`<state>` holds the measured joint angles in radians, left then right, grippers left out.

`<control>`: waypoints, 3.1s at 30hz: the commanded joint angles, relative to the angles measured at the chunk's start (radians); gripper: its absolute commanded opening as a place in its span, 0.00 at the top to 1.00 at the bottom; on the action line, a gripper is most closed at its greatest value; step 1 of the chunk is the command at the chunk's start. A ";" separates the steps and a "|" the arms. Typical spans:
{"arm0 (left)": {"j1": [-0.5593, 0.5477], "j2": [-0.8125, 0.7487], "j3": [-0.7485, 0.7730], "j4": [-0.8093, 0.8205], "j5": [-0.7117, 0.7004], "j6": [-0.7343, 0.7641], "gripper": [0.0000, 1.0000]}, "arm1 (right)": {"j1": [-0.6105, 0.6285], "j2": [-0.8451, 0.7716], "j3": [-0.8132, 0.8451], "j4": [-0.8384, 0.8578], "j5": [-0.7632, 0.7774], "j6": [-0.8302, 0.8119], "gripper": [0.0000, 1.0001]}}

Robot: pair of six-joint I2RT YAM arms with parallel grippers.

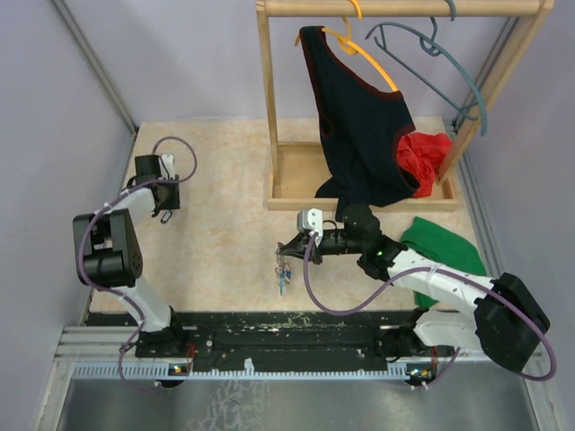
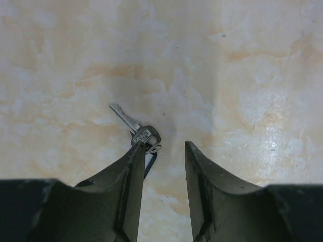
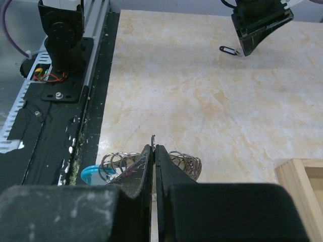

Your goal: Put the keys on the keyring

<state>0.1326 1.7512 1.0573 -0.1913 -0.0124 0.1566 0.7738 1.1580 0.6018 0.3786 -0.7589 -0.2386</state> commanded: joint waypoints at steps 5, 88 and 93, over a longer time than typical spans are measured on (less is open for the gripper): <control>0.002 0.030 0.011 -0.017 -0.096 -0.063 0.57 | -0.006 -0.040 0.013 0.094 -0.031 0.010 1.00; -0.678 -0.670 -0.756 1.155 0.879 -0.019 0.56 | -0.007 -0.026 0.042 -0.013 0.111 -0.104 1.00; -0.678 -0.668 -0.739 1.133 0.908 -0.034 0.58 | -0.007 -0.026 0.042 -0.012 0.102 -0.108 1.00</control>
<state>-0.5526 1.0790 0.2829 0.9489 0.8265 0.1284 0.7738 1.1282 0.5919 0.3302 -0.6319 -0.3313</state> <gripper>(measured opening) 0.426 0.009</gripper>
